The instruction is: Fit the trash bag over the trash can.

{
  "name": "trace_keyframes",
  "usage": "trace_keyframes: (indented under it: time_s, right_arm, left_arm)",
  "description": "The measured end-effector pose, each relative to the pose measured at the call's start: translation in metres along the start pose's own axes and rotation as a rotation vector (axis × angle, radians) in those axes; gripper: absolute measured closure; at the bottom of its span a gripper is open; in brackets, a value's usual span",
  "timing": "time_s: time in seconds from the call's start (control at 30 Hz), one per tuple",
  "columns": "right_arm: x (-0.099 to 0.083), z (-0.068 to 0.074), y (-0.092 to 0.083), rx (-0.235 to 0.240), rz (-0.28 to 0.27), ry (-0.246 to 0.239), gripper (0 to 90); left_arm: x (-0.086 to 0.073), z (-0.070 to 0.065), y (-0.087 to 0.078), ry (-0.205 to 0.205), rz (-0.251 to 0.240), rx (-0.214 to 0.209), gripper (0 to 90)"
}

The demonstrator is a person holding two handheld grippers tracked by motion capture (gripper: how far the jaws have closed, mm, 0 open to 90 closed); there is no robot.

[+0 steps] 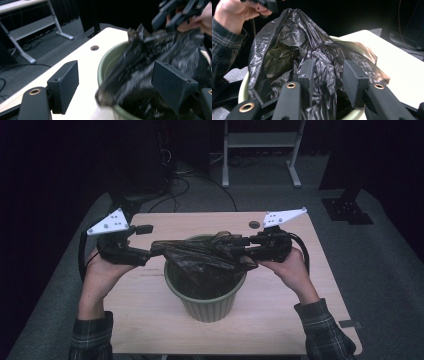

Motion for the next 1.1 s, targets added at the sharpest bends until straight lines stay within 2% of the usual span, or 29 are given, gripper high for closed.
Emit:
trace_keyframes:
  time_s: [0.1, 0.2, 0.47, 0.53, 0.6, 0.77, 0.93, 1.1]
  right_arm:
    - [0.0, 0.001, 0.006, 0.004, 0.005, -0.003, 60.9]
    - [0.0, 0.0, 0.007, 0.012, 0.006, 0.002, 61.0]
    - [-0.001, 0.0, 0.009, 0.014, 0.014, -0.001, 61.2]
    - [-0.001, 0.0, 0.01, 0.015, 0.017, -0.002, 60.9]
    - [-0.001, 0.001, 0.011, 0.015, 0.018, -0.006, 59.3]
    - [-0.002, 0.002, 0.014, 0.01, 0.031, -0.019, 54.0]
    - [-0.004, 0.004, 0.015, 0.023, 0.043, -0.018, 52.4]
    - [-0.003, 0.01, 0.015, 0.051, 0.032, -0.021, 50.5]
  left_arm:
    - [0.01, 0.004, 0.008, 0.012, 0.013, -0.015, 21.4]
    - [0.019, 0.009, 0.022, 0.023, 0.027, -0.059, 23.8]
    - [0.036, 0.021, 0.061, 0.045, 0.079, -0.112, 26.5]
    - [0.038, 0.025, 0.072, 0.045, 0.107, -0.122, 26.9]
    - [0.037, 0.026, 0.081, 0.048, 0.131, -0.142, 30.7]
    - [0.027, 0.026, 0.103, 0.048, 0.206, -0.182, 31.4]
    - [0.019, 0.022, 0.109, 0.049, 0.24, -0.212, 31.5]
    - [0.014, 0.018, 0.11, 0.051, 0.255, -0.219, 32.2]
Point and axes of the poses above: each handheld gripper's, and its own axes: y roughly forward along the jaws, x roughly out of its top, z roughly to its left, the point moved 2 cm from there along y, roughly forward along the jaws, and after that the axes turned 11 degrees about -x, right-handed, at the moved point
